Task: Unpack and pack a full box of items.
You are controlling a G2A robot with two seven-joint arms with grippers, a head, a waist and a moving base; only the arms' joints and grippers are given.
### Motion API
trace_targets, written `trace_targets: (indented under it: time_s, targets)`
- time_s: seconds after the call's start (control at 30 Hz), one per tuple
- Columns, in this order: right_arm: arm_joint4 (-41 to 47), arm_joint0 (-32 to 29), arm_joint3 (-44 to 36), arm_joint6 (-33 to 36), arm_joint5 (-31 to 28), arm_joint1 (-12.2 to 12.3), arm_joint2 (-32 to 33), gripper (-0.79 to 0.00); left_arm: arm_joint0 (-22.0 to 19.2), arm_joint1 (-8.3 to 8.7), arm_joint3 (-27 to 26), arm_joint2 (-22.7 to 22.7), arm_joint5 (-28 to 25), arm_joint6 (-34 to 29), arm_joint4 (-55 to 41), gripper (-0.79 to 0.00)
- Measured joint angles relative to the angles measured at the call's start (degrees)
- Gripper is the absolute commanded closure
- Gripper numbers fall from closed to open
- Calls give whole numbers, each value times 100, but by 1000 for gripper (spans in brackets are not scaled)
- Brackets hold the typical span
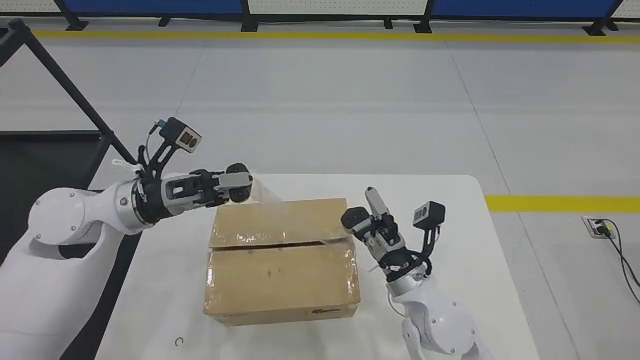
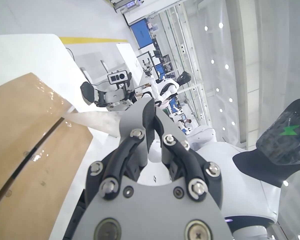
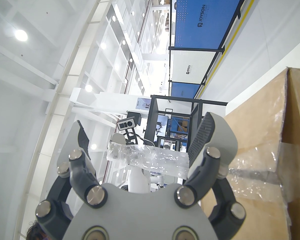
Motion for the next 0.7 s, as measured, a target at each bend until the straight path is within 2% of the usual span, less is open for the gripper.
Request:
trace_targets:
  time_s: [0.4,0.7]
  targets:
    - [150,17,99,63,-99,46,69,-785,-14,-40,-17,-18,-300,44,92,0]
    - [217,45,146,88,-106,75,78,-785,-15,17,27,-196,-335,-315,422,0]
